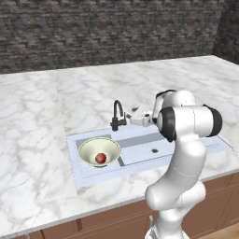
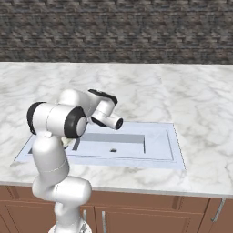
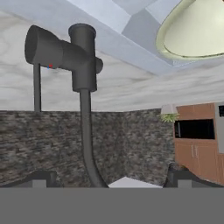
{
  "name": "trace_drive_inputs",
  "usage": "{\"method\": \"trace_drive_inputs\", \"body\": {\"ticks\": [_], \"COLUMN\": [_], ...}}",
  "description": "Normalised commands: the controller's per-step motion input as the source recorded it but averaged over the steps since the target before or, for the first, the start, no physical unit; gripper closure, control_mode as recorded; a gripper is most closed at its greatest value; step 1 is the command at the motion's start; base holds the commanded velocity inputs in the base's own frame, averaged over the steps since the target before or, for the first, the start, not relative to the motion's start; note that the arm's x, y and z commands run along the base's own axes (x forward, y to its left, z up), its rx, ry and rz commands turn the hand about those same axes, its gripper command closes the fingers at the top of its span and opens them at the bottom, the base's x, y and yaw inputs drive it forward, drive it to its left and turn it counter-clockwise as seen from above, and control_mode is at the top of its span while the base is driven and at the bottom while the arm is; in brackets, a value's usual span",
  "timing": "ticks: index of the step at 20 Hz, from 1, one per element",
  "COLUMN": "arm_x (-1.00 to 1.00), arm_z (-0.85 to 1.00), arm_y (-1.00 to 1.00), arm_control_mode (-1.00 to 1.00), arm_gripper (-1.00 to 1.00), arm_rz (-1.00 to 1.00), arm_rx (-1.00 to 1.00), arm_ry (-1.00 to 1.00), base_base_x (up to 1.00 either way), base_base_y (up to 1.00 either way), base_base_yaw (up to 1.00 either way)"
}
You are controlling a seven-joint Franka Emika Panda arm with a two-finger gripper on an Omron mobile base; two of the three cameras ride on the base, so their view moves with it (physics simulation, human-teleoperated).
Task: Pick the peach from the cabinet and place it in the bowl. Then pick the bowl and place it in the sink. Then turn on the sink facuet.
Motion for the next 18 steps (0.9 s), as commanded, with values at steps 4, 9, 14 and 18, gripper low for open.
{"method": "trace_drive_inputs", "body": {"ticks": [4, 9, 14, 18], "arm_x": [0.21, 0.24, 0.33, 0.28], "arm_z": [-0.31, -0.23, -0.01, -0.03], "arm_y": [-0.04, 0.0, 0.0, 0.0], "arm_control_mode": [-1.0, -1.0, -1.0, -1.0], "arm_gripper": [-1.0, -1.0, -1.0, -1.0], "arm_rz": [0.0, 0.0, 0.0, 0.0], "arm_rx": [0.0, 0.0, 0.0, 0.0], "arm_ry": [0.0, 0.0, 0.0, 0.03], "base_base_x": [0.0, 0.0, 0.0, 0.0], "base_base_y": [0.0, 0.0, 0.0, 0.0], "base_base_yaw": [0.0, 0.0, 0.0, 0.0]}}
